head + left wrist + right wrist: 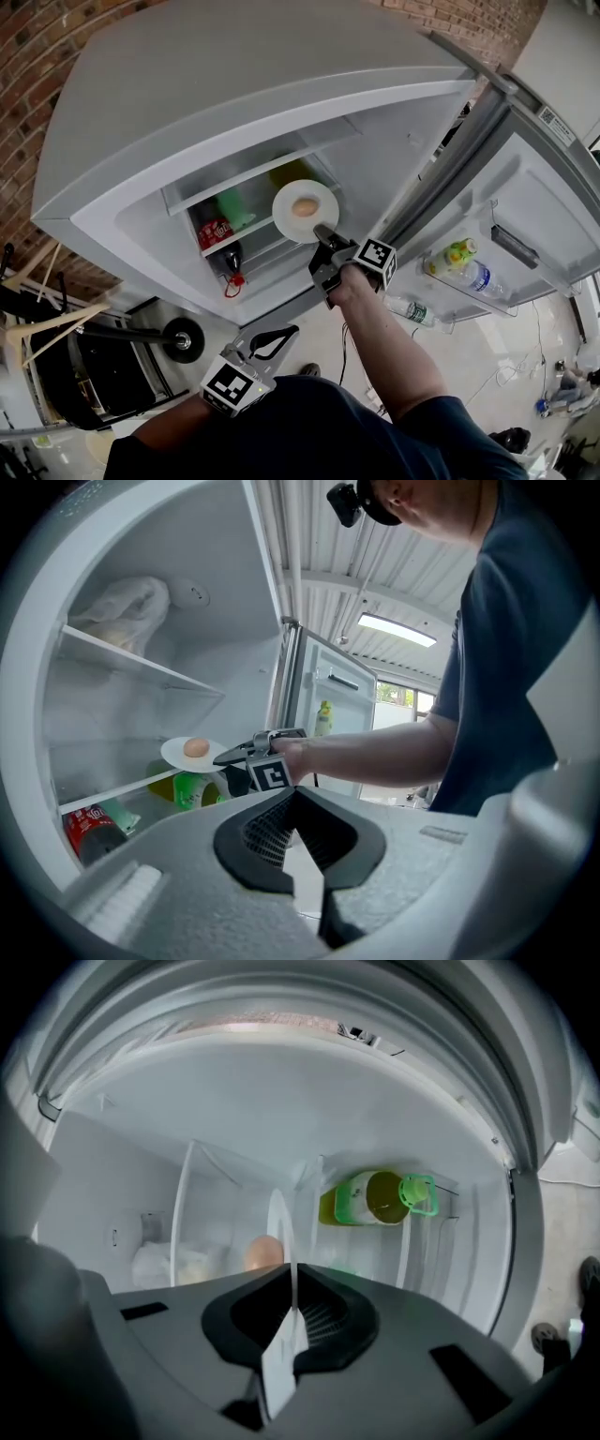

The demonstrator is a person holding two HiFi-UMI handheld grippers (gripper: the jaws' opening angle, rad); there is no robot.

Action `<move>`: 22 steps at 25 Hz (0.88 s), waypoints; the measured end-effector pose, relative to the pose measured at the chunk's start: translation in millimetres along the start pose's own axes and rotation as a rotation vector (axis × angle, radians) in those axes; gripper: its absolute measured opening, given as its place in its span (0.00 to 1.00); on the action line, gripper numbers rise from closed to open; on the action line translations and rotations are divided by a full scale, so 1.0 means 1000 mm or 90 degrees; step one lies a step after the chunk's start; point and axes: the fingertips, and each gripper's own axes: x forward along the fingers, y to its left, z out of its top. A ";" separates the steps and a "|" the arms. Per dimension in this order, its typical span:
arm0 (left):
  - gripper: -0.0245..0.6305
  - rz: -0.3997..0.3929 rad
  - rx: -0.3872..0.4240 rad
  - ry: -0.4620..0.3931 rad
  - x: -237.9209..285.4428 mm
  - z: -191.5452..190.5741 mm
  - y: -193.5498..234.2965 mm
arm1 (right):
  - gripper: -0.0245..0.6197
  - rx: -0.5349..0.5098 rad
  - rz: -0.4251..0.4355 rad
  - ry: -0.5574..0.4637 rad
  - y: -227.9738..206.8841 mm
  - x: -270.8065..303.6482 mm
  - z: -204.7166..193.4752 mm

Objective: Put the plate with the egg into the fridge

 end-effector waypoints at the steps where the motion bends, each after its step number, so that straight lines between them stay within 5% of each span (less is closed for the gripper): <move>1: 0.04 0.000 -0.003 -0.003 0.001 0.000 0.001 | 0.07 -0.001 -0.004 0.000 0.000 0.006 0.002; 22: 0.04 0.007 -0.027 0.005 -0.002 -0.009 0.007 | 0.09 -0.014 -0.070 -0.005 -0.011 0.068 0.019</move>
